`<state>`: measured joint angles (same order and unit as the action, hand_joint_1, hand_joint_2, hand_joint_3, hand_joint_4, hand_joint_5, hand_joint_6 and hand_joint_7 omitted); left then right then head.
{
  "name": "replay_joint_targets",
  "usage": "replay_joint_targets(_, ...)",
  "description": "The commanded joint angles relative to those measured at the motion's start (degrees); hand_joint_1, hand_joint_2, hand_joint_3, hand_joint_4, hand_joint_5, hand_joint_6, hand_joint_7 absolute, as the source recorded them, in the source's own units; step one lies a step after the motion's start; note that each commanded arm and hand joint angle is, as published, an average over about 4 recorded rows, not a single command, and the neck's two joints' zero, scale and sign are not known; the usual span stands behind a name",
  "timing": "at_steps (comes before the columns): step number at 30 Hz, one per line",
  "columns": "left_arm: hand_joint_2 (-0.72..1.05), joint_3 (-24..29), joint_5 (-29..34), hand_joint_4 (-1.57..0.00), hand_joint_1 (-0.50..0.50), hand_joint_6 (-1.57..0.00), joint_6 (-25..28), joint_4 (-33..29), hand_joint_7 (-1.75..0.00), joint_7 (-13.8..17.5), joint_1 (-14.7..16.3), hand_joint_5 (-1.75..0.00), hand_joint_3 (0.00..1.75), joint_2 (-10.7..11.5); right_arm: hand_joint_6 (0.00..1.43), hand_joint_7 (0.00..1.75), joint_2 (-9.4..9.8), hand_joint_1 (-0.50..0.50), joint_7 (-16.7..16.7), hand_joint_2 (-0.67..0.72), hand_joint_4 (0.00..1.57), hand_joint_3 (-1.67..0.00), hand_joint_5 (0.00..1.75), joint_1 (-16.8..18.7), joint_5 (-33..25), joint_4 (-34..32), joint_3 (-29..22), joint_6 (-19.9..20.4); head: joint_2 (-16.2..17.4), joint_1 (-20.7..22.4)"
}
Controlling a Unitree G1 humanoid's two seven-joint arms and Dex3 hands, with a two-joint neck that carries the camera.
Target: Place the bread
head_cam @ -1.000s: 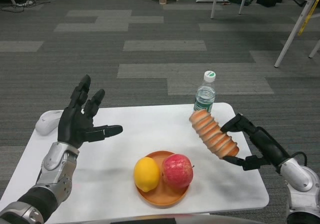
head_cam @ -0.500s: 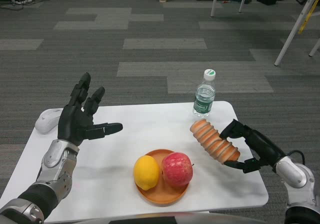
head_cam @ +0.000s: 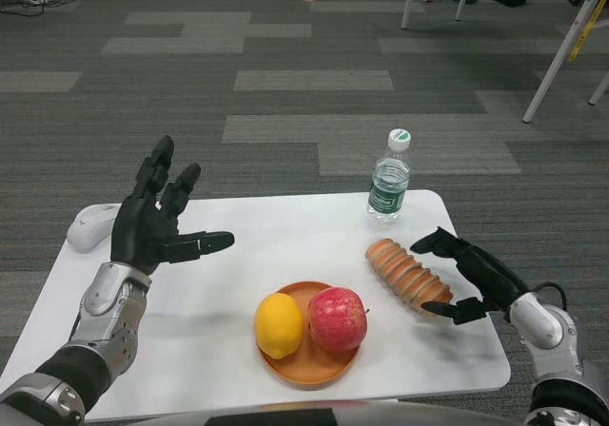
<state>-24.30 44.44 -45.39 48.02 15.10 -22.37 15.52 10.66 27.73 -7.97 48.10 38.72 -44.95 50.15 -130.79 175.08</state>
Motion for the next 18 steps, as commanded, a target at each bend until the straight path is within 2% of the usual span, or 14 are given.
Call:
replay_joint_targets(1,0.52,0.02,0.12,0.0,0.5,0.0,-0.16,0.69,0.0,-0.07,-0.74,-0.41,0.07,0.04,0.0,0.37,-0.03,-0.38,0.14,-0.54,0.0,-0.71,0.24,-0.8,-0.2,0.36,-0.75,-0.14,-0.08,-0.11)
replay_joint_targets(4,0.52,-0.09,0.12,0.0,0.5,0.0,-0.14,0.94,0.0,-0.07,-0.96,-0.41,0.0,0.04,0.0,0.21,-0.07,-0.38,0.84,-0.54,0.0,-0.71,0.15,-0.69,-0.2,0.21,-0.71,-0.14,-0.17,-0.13)
replay_joint_targets(8,0.47,-0.13,0.21,0.0,0.5,0.0,-0.14,1.11,0.0,-0.07,-1.01,-0.41,0.04,0.04,0.0,0.03,-0.11,-0.38,1.59,-0.54,0.0,-0.71,0.1,-0.6,-0.33,0.17,-0.67,-0.05,-0.15,-0.12)
replay_joint_targets(10,0.47,-0.13,0.21,0.0,0.5,0.0,-0.14,1.11,0.0,-0.07,-1.01,-0.41,0.09,0.04,0.0,0.0,-0.03,-0.38,2.29,-0.54,0.0,-0.71,0.1,-0.56,-0.46,0.12,-0.67,-0.01,-0.08,-0.06)
replay_joint_targets(14,0.52,-0.13,0.21,0.0,0.5,0.0,-0.14,1.11,0.0,-0.07,-1.01,-0.41,0.04,0.04,0.0,0.0,0.5,-0.38,3.56,-0.54,0.0,-0.71,0.1,-0.56,-1.52,0.21,-0.58,0.96,-0.01,0.0)
replay_joint_targets(18,0.52,-0.11,0.21,0.0,0.5,0.0,-0.14,1.11,0.0,-0.07,-1.01,-0.41,0.09,0.04,0.0,0.0,0.68,-0.38,5.47,-0.54,0.0,-0.71,0.1,-0.52,-4.48,0.04,-0.29,1.9,-0.25,0.34)
